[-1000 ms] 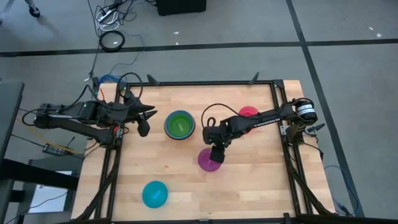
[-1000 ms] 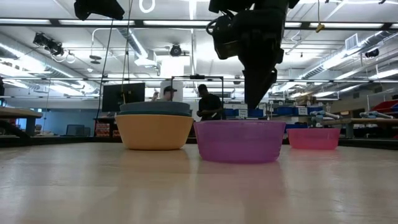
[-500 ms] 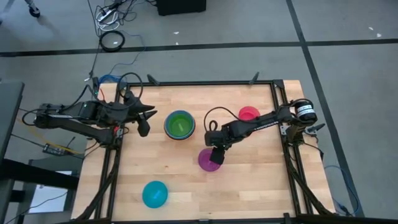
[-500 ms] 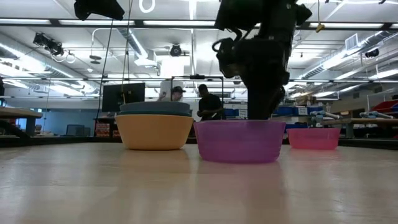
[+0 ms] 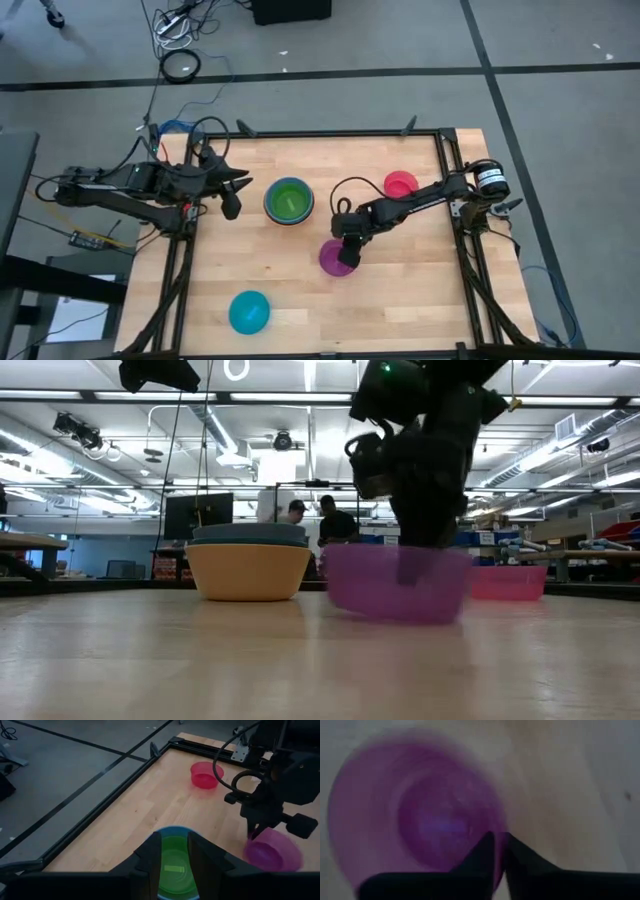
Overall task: Nest bowls inside each other
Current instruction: Stack the violet bowl on top of the light green bowl
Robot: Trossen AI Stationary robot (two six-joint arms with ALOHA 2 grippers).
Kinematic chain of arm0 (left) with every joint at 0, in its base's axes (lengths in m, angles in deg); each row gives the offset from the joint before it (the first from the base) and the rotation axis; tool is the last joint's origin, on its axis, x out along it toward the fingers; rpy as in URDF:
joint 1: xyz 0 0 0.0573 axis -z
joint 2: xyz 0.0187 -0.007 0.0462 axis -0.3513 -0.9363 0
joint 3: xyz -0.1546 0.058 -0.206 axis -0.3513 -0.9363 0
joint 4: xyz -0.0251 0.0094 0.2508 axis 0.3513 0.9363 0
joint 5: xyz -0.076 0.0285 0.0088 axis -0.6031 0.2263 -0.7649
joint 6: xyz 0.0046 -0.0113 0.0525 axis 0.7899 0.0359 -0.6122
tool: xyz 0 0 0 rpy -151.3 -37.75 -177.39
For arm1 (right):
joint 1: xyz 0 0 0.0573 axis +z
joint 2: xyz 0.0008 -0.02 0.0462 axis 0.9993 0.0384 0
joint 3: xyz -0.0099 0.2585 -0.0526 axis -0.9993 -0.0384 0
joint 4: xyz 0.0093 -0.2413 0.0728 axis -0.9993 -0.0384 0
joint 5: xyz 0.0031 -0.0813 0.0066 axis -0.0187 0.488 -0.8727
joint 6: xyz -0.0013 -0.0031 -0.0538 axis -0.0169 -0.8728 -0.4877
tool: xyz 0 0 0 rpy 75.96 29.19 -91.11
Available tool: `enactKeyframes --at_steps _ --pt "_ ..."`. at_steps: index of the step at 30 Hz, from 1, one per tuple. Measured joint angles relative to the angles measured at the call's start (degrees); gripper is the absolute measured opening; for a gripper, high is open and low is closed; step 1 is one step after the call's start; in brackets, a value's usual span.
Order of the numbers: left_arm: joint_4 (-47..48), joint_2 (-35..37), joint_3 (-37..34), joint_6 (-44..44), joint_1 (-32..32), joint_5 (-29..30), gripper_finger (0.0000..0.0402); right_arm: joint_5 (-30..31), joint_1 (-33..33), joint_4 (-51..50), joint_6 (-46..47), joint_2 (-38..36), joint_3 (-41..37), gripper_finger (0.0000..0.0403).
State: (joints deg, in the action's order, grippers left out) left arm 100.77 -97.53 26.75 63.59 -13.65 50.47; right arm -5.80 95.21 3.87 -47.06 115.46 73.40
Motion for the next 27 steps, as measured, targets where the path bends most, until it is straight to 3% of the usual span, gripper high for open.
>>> enactKeyframes --at_steps 8,16,22,27 --pt "-0.02 0.00 0.00 -0.02 0.00 0.01 0.0103 -4.55 -2.31 -3.09 -5.56 0.00 9.04 0.0001" --pt "-0.09 -0.02 0.00 -0.07 0.00 0.01 0.0103 0.19 -8.68 4.84 -17.01 -0.09 20.48 0.0001" --pt "-0.10 -0.02 0.00 -0.09 0.00 0.02 0.0103 0.56 -15.13 12.72 -20.19 -0.04 20.68 0.0000" --pt "-0.10 -0.02 0.00 -0.33 0.00 0.11 0.0103 0.50 -18.65 13.29 -21.36 -0.02 20.62 0.0000"
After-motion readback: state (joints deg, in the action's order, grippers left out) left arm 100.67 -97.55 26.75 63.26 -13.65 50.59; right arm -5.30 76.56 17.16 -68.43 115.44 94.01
